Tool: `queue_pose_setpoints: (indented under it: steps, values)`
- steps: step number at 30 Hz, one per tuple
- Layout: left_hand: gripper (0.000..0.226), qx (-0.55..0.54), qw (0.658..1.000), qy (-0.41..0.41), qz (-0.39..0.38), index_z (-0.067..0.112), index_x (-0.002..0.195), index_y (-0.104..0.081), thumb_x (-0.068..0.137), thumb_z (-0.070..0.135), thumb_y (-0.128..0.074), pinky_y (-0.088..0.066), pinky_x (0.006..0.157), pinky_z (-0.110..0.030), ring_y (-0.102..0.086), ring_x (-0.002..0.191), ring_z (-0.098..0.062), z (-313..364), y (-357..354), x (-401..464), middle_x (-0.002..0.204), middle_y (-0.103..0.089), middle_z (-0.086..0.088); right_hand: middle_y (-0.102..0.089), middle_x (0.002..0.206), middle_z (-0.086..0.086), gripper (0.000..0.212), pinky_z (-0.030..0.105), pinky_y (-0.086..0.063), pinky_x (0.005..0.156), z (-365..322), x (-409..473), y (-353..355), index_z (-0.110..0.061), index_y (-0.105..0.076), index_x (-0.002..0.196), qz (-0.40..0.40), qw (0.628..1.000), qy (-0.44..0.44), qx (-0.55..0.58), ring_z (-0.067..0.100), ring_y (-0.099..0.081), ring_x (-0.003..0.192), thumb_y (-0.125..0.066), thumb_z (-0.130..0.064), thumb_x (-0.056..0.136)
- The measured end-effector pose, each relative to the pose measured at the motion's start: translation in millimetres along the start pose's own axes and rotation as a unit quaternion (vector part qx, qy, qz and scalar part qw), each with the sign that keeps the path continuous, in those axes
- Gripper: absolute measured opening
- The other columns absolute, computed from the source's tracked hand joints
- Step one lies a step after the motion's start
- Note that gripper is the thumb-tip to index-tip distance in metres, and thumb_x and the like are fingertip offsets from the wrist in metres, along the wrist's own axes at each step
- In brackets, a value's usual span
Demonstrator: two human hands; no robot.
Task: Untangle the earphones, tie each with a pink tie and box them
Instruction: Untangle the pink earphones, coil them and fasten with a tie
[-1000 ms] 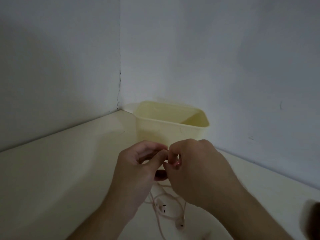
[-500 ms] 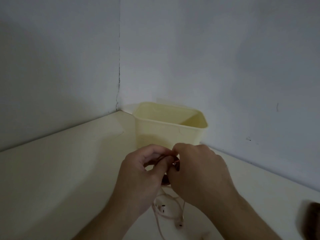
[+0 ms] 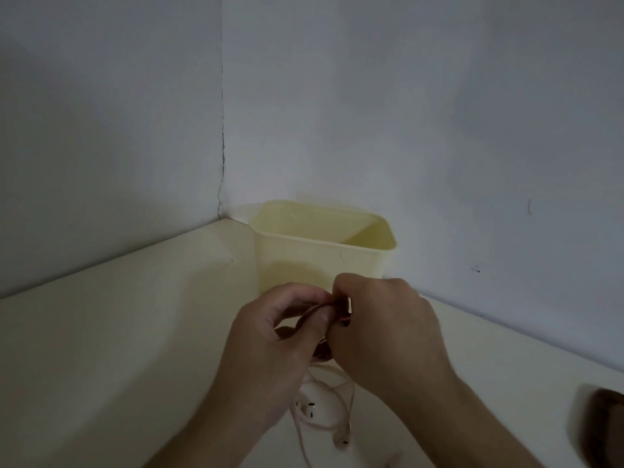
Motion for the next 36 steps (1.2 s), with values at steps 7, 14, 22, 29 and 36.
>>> queue_pose_setpoints:
  steps: [7,14,22,29,36]
  values:
    - [0.009,-0.032,0.998,0.047,0.018,0.015,0.1,-0.071,0.092,0.013,-0.075,-0.057,0.059,-0.022,-0.074,0.072,-0.014,-0.8,-2.3,0.9,0.09,-0.078,-0.003,-0.063,0.071,-0.009,0.012,0.033,-0.055,0.06,-2.1,-0.8,1.3,-0.027,-0.055,0.088,0.052,0.998,0.002,0.038,0.016,-0.063,0.067,-0.062,-0.033,0.081]
    - [0.011,-0.041,0.999,0.03,0.004,0.015,0.09,-0.078,0.092,0.006,-0.074,-0.056,0.056,-0.023,-0.072,0.065,-0.015,5.4,0.2,0.6,0.083,-0.077,-0.01,-0.057,0.072,-0.012,0.025,0.036,-0.053,0.063,-1.2,-3.2,0.3,-0.035,-0.042,0.102,0.045,0.995,0.008,0.084,0.016,-0.064,0.074,-0.063,-0.031,0.089]
    - [0.021,-0.042,0.999,0.019,0.016,0.023,0.091,-0.083,0.091,0.004,-0.075,-0.057,0.058,-0.026,-0.07,0.061,-0.014,6.0,1.2,-1.1,0.087,-0.079,-0.009,-0.053,0.071,-0.014,0.018,0.033,-0.05,0.064,-3.3,-5.5,3.1,-0.036,-0.045,0.103,0.027,0.996,0.009,0.084,0.012,-0.063,0.075,-0.06,-0.033,0.094]
    - [0.022,-0.058,0.998,0.023,0.033,0.021,0.086,-0.083,0.091,0.001,-0.074,-0.056,0.059,-0.023,-0.069,0.067,-0.011,5.9,7.0,0.3,0.088,-0.079,-0.008,-0.055,0.07,-0.014,0.022,0.026,-0.044,0.056,5.4,-3.3,1.7,-0.039,-0.046,0.104,-0.019,0.988,0.055,0.144,0.008,-0.058,0.069,-0.065,-0.032,0.095]
    - [0.008,-0.089,0.995,0.019,0.038,0.003,0.087,-0.077,0.085,-0.005,-0.075,-0.049,0.051,-0.017,-0.064,0.053,-0.008,4.5,7.2,1.6,0.078,-0.078,-0.01,-0.063,0.088,-0.027,0.025,0.011,-0.043,0.069,28.9,4.6,15.6,-0.028,-0.071,0.087,-0.015,0.962,0.058,0.265,-0.003,-0.06,0.078,-0.062,-0.01,0.102]
Point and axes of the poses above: each hand's wrist, its own x-axis towards the middle knuckle, its own y-axis out of the back of the hand, z = x × y, the point moved 1 cm from there along x, towards the middle knuckle
